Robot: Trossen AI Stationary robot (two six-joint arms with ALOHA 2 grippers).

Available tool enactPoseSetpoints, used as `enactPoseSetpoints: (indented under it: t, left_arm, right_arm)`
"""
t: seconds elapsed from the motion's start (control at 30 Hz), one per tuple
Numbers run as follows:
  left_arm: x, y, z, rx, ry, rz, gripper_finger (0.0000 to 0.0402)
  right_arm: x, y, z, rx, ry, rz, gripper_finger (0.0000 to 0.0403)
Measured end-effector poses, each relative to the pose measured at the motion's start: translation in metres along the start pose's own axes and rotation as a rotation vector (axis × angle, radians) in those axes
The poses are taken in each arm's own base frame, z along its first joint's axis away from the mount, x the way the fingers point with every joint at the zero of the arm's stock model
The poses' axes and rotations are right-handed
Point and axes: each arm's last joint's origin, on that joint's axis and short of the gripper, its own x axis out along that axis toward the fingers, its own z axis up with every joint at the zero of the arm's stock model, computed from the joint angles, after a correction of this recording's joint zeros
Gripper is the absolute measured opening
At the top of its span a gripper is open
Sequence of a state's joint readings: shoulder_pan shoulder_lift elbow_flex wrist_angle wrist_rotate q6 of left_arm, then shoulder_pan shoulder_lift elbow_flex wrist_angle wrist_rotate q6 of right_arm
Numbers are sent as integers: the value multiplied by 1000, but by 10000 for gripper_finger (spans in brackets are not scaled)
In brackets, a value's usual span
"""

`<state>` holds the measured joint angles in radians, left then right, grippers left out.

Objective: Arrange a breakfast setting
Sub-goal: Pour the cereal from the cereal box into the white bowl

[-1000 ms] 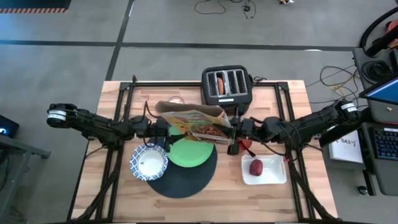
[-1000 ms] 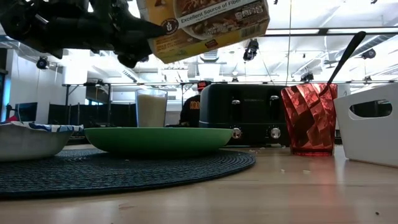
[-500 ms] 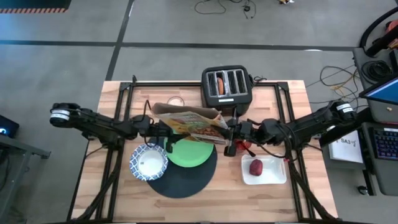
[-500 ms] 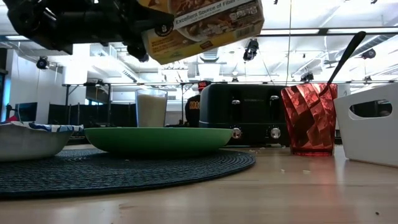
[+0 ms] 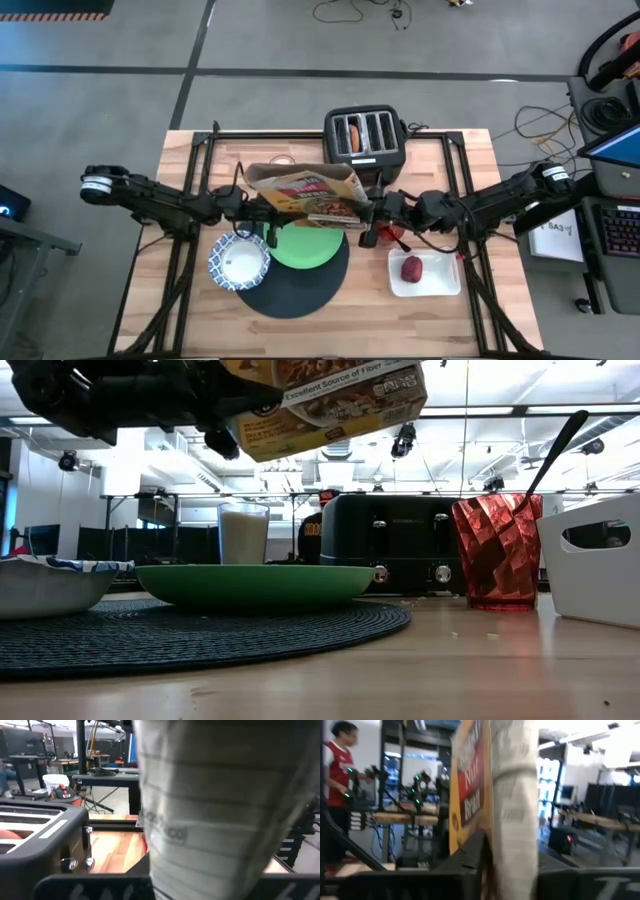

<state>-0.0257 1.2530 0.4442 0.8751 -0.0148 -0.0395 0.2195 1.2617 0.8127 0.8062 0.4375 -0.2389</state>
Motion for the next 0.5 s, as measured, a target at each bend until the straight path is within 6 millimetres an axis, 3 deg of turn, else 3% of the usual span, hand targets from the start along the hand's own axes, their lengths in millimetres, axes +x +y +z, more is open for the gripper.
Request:
enactPoseSetpoints:
  t: [0.13, 0.3, 0.5]
  left_arm:
    - [-7, 0, 7, -31, 24, 8, 9]
    - [-22, -3, 19, -22, 50, -1, 7]
    - [-48, -5, 34, -22, 138, -12, 7]
  right_arm:
    - [-1, -1, -5, 7, 88, -53, 121]
    - [-4, -6, 4, 34, 125, -62, 205]
    - [-15, -10, 10, 48, 206, -44, 274]
